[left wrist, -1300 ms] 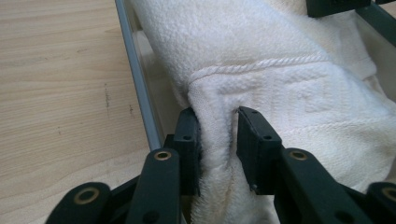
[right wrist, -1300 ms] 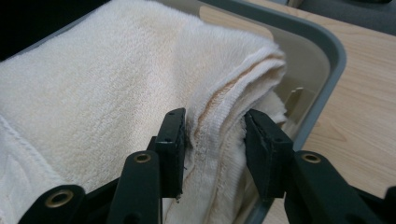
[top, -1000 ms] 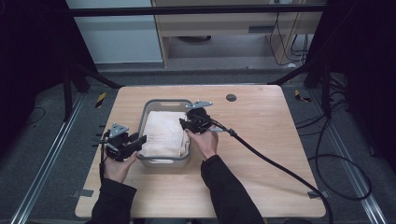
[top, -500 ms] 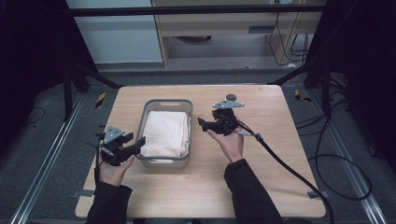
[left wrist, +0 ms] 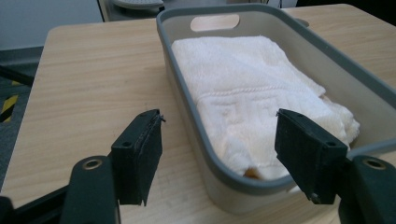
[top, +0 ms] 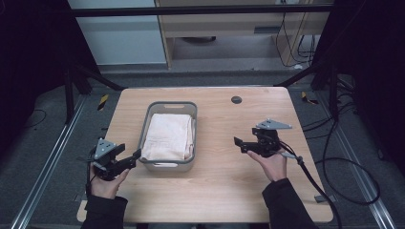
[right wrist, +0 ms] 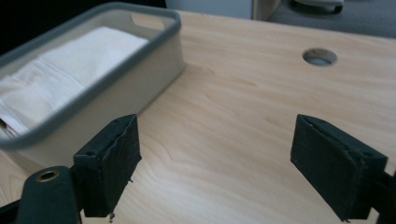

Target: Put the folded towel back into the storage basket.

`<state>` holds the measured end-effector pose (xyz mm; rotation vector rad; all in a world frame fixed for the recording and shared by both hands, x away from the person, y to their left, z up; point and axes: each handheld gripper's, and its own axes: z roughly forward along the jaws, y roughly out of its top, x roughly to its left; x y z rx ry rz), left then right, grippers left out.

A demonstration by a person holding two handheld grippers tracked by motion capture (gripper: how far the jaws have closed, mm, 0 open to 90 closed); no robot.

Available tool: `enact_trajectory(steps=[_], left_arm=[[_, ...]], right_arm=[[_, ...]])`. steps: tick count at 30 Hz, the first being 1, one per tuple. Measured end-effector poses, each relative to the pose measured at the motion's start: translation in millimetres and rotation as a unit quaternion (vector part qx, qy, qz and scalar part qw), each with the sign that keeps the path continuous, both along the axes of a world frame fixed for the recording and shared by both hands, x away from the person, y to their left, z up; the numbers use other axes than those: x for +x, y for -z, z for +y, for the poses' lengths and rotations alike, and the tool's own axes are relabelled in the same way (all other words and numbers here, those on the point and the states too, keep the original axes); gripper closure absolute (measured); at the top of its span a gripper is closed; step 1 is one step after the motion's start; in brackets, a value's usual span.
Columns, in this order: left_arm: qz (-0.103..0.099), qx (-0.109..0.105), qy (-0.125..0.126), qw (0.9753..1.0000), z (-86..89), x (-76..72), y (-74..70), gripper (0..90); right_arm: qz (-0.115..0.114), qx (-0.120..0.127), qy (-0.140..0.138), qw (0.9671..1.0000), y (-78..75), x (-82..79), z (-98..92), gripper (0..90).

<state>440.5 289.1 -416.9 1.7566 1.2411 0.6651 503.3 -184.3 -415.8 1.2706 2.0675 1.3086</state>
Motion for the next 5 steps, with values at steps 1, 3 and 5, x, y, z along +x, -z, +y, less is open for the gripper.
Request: enact_trajectory(steps=[1,3,5], left_arm=[[0.005,-0.001,0.001,1.0,2.1,-1.9,2.8,29.8],[0.005,0.008,0.003,0.9999,6.8,-5.4,8.8,28.6],[0.008,0.015,0.004,0.9999,11.9,-8.3,15.0,27.2]], right_arm=[[0.003,-0.003,0.002,1.0,3.6,-3.1,-5.2,15.3],[0.007,-0.009,0.006,0.9999,11.0,-10.0,-15.2,14.9],[0.009,-0.018,0.011,0.9997,18.7,-17.1,-25.1,14.7]])
